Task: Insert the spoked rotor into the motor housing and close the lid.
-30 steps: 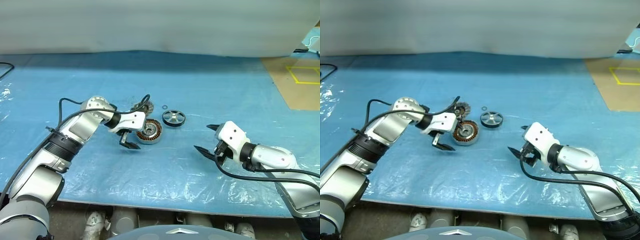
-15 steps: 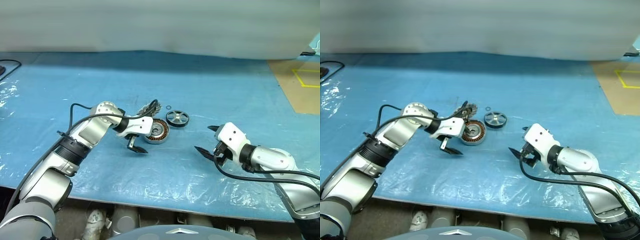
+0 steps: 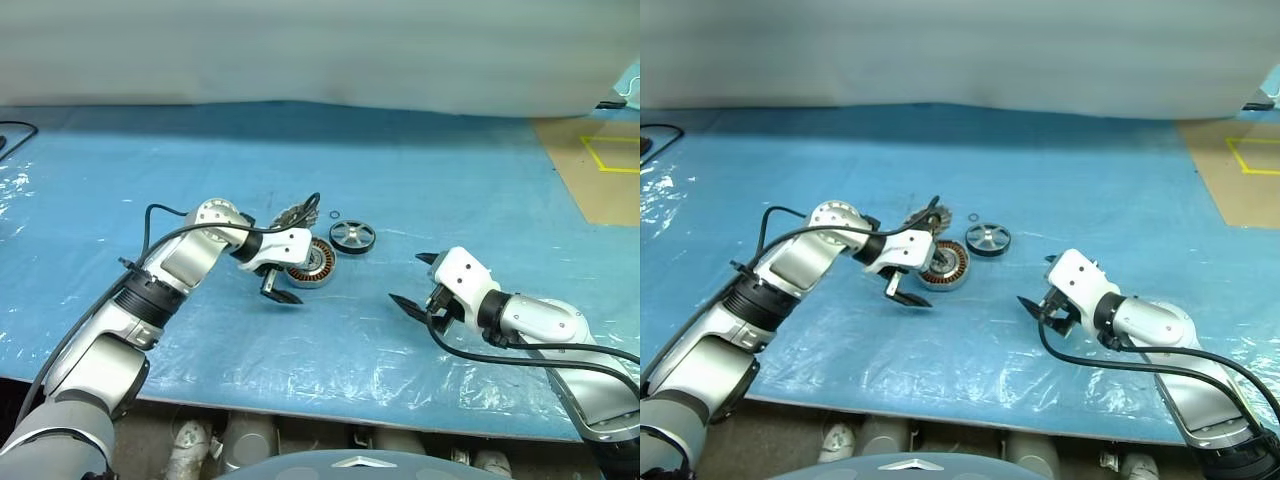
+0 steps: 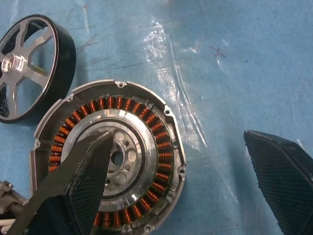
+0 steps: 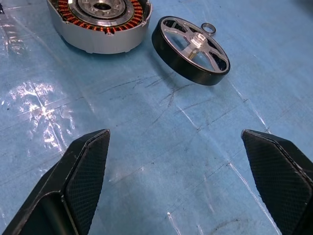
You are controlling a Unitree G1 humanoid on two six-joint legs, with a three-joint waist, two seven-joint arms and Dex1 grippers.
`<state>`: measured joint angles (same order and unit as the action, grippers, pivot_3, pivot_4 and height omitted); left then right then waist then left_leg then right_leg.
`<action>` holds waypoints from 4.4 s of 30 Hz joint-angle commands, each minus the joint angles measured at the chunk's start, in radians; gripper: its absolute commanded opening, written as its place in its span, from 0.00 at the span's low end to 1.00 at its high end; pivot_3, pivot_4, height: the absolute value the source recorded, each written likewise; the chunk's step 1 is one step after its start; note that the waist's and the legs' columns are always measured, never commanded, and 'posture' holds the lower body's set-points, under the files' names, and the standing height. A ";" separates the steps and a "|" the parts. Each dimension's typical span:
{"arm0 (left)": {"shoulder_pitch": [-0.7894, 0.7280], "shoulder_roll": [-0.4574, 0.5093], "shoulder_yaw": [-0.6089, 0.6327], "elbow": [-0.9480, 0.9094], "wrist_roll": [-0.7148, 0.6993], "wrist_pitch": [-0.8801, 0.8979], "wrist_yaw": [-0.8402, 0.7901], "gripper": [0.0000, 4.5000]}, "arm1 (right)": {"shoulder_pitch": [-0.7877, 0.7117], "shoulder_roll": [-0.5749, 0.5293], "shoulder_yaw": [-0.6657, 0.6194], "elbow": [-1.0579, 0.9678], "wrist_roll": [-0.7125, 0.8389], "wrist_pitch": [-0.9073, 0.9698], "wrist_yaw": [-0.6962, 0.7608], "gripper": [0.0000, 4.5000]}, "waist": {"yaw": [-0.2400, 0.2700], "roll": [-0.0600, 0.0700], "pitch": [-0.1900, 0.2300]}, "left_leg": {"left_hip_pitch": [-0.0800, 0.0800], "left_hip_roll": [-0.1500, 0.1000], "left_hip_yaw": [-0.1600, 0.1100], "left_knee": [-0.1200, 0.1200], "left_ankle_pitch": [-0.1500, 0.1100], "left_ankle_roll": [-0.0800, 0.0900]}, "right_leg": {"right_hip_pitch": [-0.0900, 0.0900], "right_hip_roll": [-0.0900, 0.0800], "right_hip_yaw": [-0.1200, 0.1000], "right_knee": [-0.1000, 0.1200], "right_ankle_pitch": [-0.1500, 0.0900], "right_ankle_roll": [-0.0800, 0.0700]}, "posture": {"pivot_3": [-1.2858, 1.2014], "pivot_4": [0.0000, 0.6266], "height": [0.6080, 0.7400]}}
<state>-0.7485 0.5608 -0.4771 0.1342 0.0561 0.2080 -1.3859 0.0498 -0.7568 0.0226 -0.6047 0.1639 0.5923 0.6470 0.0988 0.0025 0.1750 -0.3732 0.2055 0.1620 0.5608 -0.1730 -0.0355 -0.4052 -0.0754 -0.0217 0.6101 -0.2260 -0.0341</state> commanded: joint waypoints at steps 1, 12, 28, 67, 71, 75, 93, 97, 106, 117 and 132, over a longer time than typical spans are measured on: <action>-0.037 0.009 0.006 0.045 0.016 -0.059 -0.001 1.00 | 0.003 0.001 -0.002 -0.028 -0.007 -0.020 0.000 1.00 | 0.000 0.000 0.000 | 0.000 0.000 0.000 0.000 0.000 0.000 | 0.000 0.000 0.000 0.000 0.000 0.000 | 0.52 0.24 1.00; -0.007 -0.022 -0.039 0.092 0.075 -0.116 0.019 1.00 | 0.023 -0.003 -0.015 -0.045 -0.011 -0.011 -0.002 1.00 | 0.000 0.000 0.000 | 0.000 0.000 0.000 0.000 0.000 0.000 | 0.000 0.000 0.000 -0.001 0.000 0.000 | 0.52 0.24 1.00; -0.003 -0.040 -0.063 0.184 0.126 -0.176 0.039 0.67 | 0.024 -0.003 -0.003 -0.040 -0.032 -0.018 -0.007 1.00 | -0.001 0.002 -0.002 | 0.000 0.000 0.000 0.000 0.000 0.000 | 0.000 0.000 0.000 -0.001 0.000 0.000 | 0.52 0.24 1.00; 0.032 0.165 -0.004 0.324 -0.069 -0.801 -0.218 0.45 | -0.049 0.007 0.033 0.004 -0.038 -0.039 0.022 1.00 | -0.002 0.006 -0.005 | 0.003 0.000 0.002 -0.004 0.000 0.000 | -0.001 0.000 0.001 -0.001 0.000 0.000 | 0.52 0.24 1.00; 0.055 0.163 0.019 0.270 -0.117 -0.778 -0.220 0.45 | -0.049 0.004 0.031 0.015 -0.041 -0.050 0.033 1.00 | -0.002 0.006 -0.005 | 0.002 0.000 0.003 -0.004 0.000 0.000 | -0.001 0.000 0.001 -0.002 0.000 0.000 | 0.52 0.24 1.00; 0.063 0.161 0.032 0.233 -0.170 -0.771 -0.223 0.45 | -0.047 0.003 0.031 0.022 -0.044 -0.058 0.039 1.00 | -0.001 0.006 -0.005 | 0.002 0.000 0.003 -0.004 0.000 0.000 | -0.001 0.000 0.001 -0.001 0.000 0.000 | 0.52 0.24 1.00; 0.007 0.216 -0.021 0.336 0.028 -0.900 -0.216 0.45 | -0.053 0.010 0.040 0.042 -0.057 -0.077 0.035 1.00 | -0.003 0.006 -0.005 | 0.003 0.000 0.003 -0.004 0.000 0.000 | -0.001 0.000 0.002 0.001 0.000 0.000 | 0.52 0.24 1.00; 0.018 0.216 -0.011 0.308 0.042 -0.829 -0.198 0.45 | -0.055 0.013 0.046 0.046 -0.061 -0.081 0.030 1.00 | -0.003 0.006 -0.005 | 0.005 0.000 0.004 -0.003 0.000 0.000 | -0.001 0.000 0.003 0.003 0.000 0.000 | 0.52 0.24 1.00; 0.055 0.247 -0.013 0.215 0.116 -0.663 -0.147 0.45 | -0.051 0.016 0.052 0.049 -0.071 -0.087 0.024 1.00 | -0.004 0.006 -0.005 | 0.006 0.000 0.004 0.000 0.000 0.000 | -0.001 0.000 0.004 0.007 -0.001 0.001 | 0.52 0.24 1.00; 0.030 0.240 -0.031 0.230 0.143 -0.751 -0.140 0.62 | -0.052 0.018 0.052 0.046 -0.076 -0.085 0.019 1.00 | -0.005 0.006 -0.005 | 0.007 0.000 0.004 0.000 0.000 0.000 | -0.001 0.000 0.005 0.008 -0.001 0.002 | 0.52 0.24 1.00; 0.065 0.261 0.023 0.031 -0.145 -0.498 -0.229 0.99 | -0.069 0.029 0.068 0.086 -0.088 -0.103 0.023 1.00 | -0.003 0.006 -0.005 | 0.000 0.000 0.006 0.000 0.000 0.000 | -0.009 0.000 0.006 0.008 0.000 0.000 | 0.52 0.24 1.00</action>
<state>-0.6868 0.8003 -0.4778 0.2057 -0.0411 -0.3073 -1.6045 -0.0131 -0.7293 0.0961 -0.5091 0.0815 0.5108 0.6715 0.0954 0.0087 0.1699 -0.3747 0.2056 0.1682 0.5611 -0.1731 -0.0358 -0.4157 -0.0753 -0.0159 0.6185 -0.2265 -0.0341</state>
